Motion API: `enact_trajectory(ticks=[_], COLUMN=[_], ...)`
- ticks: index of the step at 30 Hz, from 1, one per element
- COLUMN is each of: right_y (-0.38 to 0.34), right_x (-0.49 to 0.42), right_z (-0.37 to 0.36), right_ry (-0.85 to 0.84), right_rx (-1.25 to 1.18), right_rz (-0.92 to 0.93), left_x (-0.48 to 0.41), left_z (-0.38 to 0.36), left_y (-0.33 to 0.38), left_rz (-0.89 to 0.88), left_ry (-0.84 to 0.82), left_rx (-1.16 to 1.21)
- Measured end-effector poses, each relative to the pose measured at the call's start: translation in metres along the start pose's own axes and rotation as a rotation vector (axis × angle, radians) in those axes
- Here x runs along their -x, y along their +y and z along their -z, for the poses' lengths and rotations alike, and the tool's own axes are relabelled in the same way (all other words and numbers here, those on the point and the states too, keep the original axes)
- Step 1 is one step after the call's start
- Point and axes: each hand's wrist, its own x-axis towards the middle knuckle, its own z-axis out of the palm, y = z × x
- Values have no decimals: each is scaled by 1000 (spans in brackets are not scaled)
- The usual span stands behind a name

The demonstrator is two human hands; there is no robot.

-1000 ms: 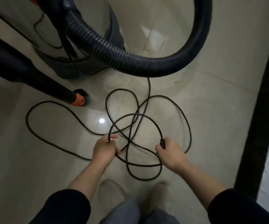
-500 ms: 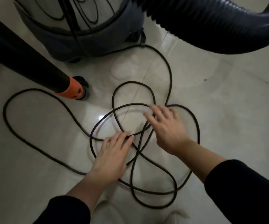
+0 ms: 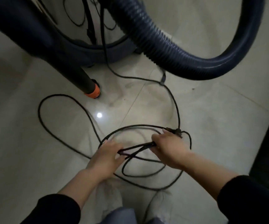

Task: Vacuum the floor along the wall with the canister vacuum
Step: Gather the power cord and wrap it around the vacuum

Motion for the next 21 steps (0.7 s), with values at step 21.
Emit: enact_trajectory(ticks=[21], right_y=[-182], right_x=[323], right_z=[407], right_ry=[730], right_rx=[-833], right_rz=[-64], left_x=[301], left_z=[355], left_y=[299], left_rz=[-63], left_ry=[10], left_rx=[649])
